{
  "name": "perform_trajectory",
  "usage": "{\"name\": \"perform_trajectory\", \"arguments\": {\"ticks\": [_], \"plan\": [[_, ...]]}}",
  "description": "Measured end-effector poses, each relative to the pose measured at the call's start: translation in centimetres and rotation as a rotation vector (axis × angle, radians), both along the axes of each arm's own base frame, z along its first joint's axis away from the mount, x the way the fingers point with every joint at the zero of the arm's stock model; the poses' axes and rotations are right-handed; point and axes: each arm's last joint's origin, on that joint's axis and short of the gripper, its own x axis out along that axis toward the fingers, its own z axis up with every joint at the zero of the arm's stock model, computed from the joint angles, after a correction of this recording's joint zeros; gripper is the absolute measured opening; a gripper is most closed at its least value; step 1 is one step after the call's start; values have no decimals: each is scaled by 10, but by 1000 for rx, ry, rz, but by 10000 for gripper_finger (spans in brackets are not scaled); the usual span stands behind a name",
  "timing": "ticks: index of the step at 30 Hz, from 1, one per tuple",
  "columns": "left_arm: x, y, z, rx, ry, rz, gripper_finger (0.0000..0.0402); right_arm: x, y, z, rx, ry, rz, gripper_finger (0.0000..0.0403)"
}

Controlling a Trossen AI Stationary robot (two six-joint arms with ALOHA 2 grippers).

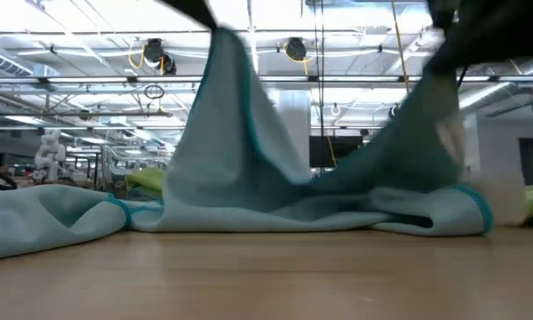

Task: Fold microfiber towels
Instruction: Fold the right blue microfiber cloth

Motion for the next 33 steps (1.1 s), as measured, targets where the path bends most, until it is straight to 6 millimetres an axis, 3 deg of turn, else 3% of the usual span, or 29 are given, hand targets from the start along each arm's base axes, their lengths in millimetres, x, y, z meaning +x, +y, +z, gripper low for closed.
{"name": "perform_trajectory", "arguments": {"ticks": [4,10,13,16,20,22,25,30,33], "plan": [[-2,-18,25,-13,-91,-102,3,-7,9,49,-27,-146,-54,2],[-11,-52,98,62,-245,-255,3,-13,20,138,-148,-360,-103,1],[-25,-62,131,161,-323,-229,3,-22,16,177,-241,-430,-194,1],[-45,-62,161,250,-396,-135,2,-34,4,207,-300,-459,-246,1],[-66,-38,195,252,-435,-98,2,-55,-29,238,-237,-514,-271,1],[-72,-20,204,202,-457,-78,2,-66,-50,249,-142,-558,-299,1],[-76,-2,206,-7,-439,-178,2,-78,-65,244,6,-585,-243,0],[-73,-23,185,-140,-312,-362,2,-80,-55,216,57,-544,-149,0],[-70,-35,186,-156,-354,-389,2,-73,-43,215,77,-570,-142,0]]}}
